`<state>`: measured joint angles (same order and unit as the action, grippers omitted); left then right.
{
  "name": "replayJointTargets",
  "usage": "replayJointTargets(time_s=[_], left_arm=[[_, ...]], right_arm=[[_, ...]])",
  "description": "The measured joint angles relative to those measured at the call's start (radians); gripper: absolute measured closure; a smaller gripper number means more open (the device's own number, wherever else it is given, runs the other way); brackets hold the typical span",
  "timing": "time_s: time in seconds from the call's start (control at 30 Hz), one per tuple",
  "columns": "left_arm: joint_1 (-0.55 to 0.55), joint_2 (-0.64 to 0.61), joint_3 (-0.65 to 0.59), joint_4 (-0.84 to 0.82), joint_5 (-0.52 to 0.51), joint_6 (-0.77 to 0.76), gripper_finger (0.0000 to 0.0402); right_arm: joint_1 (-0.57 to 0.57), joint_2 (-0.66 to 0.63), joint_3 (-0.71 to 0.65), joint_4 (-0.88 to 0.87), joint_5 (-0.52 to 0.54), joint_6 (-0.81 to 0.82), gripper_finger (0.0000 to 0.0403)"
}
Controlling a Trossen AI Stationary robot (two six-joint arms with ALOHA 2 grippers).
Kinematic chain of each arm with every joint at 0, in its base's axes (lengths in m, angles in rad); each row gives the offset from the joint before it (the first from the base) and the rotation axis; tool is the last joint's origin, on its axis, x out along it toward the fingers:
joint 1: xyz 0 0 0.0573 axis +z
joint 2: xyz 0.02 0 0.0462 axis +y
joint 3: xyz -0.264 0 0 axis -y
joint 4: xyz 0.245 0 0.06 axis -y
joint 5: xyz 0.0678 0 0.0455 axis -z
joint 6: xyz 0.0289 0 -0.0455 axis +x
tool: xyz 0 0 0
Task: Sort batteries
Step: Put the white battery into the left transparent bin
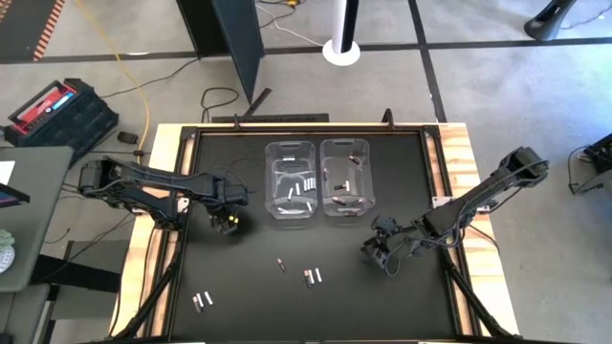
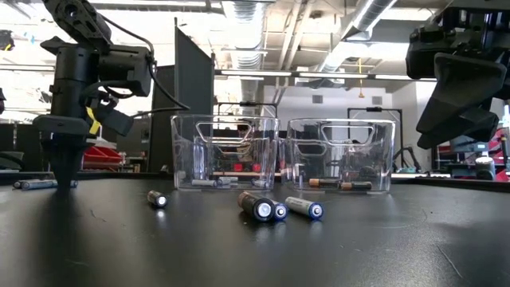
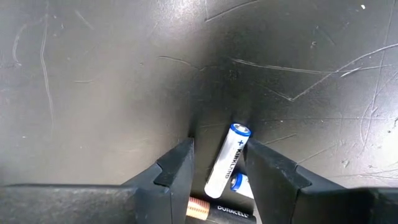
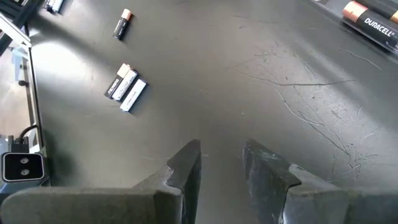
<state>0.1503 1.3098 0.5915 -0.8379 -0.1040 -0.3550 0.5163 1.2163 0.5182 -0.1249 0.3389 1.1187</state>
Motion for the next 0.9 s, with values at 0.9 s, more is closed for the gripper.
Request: replayJointTargets(time_s=[0.9], left_arm=[[0.018, 0.003, 0.007, 0.034, -0.011, -0.006, 0.0342]], right_arm=[[0.000, 0.000, 0.000, -0.002, 0.000, -0.003, 0.0266]])
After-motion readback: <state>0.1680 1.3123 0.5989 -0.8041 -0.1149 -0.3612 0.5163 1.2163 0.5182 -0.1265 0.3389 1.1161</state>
